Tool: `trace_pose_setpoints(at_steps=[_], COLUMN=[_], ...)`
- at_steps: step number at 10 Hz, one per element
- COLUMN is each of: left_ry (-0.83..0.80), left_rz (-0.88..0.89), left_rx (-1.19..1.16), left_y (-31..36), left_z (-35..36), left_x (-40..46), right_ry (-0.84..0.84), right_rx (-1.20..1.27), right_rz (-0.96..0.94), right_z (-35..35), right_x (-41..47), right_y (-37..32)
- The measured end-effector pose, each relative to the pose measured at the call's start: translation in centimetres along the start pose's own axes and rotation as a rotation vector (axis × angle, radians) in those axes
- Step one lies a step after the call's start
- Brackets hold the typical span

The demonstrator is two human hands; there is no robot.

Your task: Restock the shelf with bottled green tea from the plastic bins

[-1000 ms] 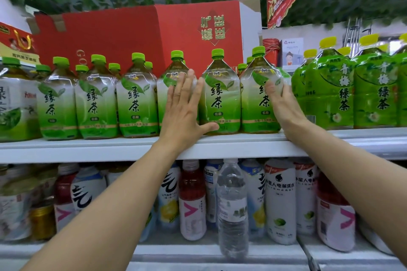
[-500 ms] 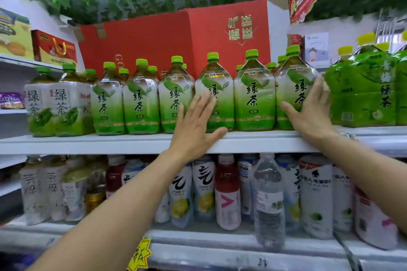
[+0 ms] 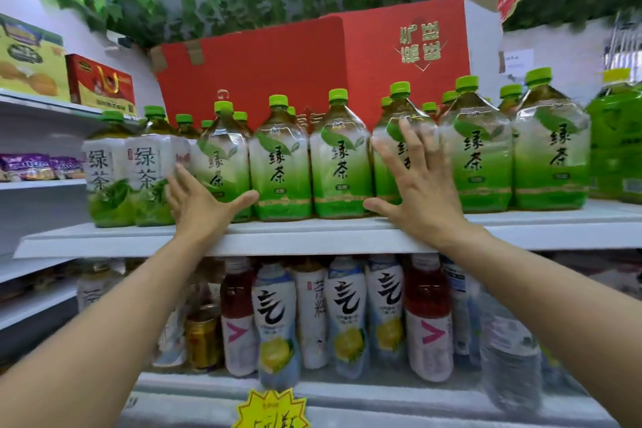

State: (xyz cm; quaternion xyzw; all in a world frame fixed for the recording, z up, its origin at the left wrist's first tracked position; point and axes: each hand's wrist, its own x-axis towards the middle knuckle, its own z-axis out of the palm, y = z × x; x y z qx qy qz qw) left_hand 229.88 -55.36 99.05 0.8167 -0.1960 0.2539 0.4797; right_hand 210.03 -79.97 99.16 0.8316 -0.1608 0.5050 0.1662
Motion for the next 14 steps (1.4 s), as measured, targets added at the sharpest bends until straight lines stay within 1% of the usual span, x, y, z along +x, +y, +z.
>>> trace_pose_setpoints(at_steps=[1,2,3,5,6,7,9,11,12,13,14], left_ry=[-0.069,-0.081,-0.076,-0.074,-0.090,-0.108,-0.079,-0.063,-0.108,-0.182,-0.267], left_rz=[0.035,0.027,0.018,0.066,0.080,0.081,0.101,0.161,0.192,0.188,0.218], left_rx=[-0.059,-0.118,-0.112,-0.106,-0.112,-0.107,-0.088,0.011,0.015,0.002,0.061], left_y=[0.3,0.6,0.7,0.6,0.5,0.5,0.3,-0.2,-0.6,-0.9,-1.9], left_z=[0.5,0.6,0.5,0.8,0.8,0.9,1.3,1.4,1.1,-0.1,-1.3], left_x=[0.4,0.5,0.7,0.6,0.3,0.2,0.4,0.0,0.0,-0.2,-1.2], right_ry=[-0.037,-0.052,-0.058,-0.007,-0.019,-0.069,-0.090,-0.091,-0.152,-0.227,-0.274], right_rx=[-0.007,0.013,0.021,0.027,0.009,0.008,-0.002,-0.002,-0.005,0.077,0.183], right_rz=[0.028,0.037,0.041,0.034,0.079,0.121,0.136,0.130,0.149,0.213,0.284], right_z=[0.1,-0.1,-0.3,0.0,-0.3,-0.3,-0.2,-0.2,-0.6,-1.5,-1.9], right_x=[0.4,0.2,0.3,0.1,0.3,0.4,0.3,-0.1,-0.6,-1.6,-3.6], right_y=[-0.8,-0.9,-1.0,-0.9,-1.8,-3.4,-3.9,-4.1,-4.4,-5.5,-7.2])
